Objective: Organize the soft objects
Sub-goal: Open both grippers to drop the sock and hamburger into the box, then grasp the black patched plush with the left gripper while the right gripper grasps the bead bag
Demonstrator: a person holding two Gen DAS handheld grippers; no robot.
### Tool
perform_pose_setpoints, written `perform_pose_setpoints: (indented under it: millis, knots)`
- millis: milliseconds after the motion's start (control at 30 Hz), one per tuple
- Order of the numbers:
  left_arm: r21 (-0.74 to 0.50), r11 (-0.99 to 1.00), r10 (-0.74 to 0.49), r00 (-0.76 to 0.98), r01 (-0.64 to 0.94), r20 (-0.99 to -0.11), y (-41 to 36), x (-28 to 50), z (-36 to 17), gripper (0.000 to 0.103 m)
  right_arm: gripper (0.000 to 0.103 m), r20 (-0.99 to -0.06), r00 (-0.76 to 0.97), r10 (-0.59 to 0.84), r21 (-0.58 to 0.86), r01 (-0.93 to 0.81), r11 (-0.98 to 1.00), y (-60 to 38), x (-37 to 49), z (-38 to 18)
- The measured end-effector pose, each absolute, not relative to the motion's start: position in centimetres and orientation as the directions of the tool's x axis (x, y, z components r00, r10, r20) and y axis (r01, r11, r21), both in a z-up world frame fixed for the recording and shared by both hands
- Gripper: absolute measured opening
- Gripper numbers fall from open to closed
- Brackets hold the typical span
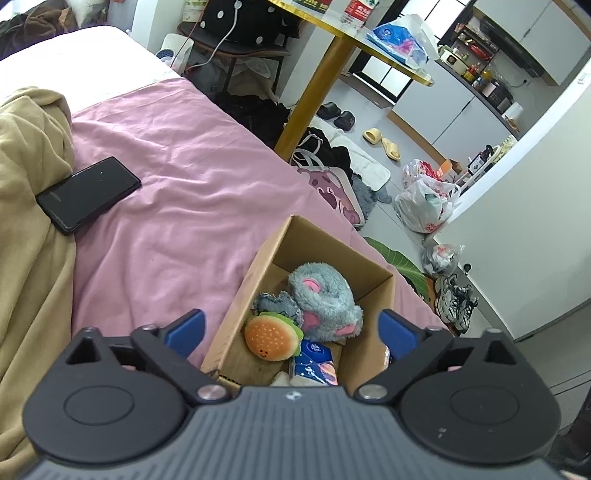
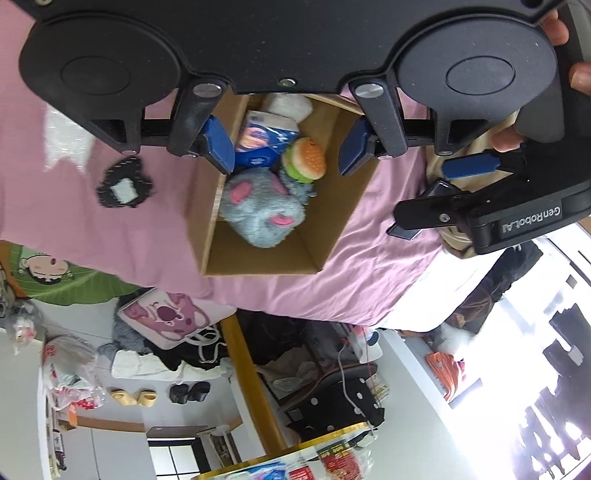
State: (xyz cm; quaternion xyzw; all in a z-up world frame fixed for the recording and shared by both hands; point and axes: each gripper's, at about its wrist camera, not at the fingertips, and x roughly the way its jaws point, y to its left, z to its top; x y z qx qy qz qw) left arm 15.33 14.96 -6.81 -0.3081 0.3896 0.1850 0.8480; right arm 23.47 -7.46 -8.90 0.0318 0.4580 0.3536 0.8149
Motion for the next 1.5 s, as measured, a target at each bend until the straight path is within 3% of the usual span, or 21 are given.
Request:
perform_pose_setpoints:
  millis: [267, 800, 1100, 1300, 1500]
  knots:
    - [-0.326, 0.795, 0.096, 0.636, -0.512, -0.766, 12.5, 15.3, -5.9, 0.103, 0.083, -0.73, 0.376, 0.57, 0.339, -0.525, 0.781, -11.8, 24.1, -8.4]
    - [-0.266, 0.848, 0.092, 0.62, -0.459, -0.779, 7.3, 16.7, -5.7, 0.102, 0.103, -0.751, 0.426, 0.504, 0.334, -0.414, 0.847, -19.7, 26.3, -10.8]
    - [-0.168, 0.894, 0.111, 0.569, -0.415, -0.815, 3.7, 19.2, -6.5, 0.102, 0.103, -0.759, 0.389, 0.522, 0.397, -0.36, 0.845, -22.1, 27.2, -13.6]
    - [-0.167, 0.908, 0.099, 0.582, -0.385, -0.807, 1.7, 21.2, -7.1, 0.101, 0.102, -0.748, 0.399, 0.53, 0.428, -0.32, 0.845, -23.7, 28.1, -15.2]
    - [-0.178, 0.919, 0.073, 0.596, -0.351, -0.8, -0.5, 23.4, -7.8, 0.099, 0.09, -0.746, 0.385, 0.544, 0.467, -0.28, 0.839, -24.6, 29.5, -16.5]
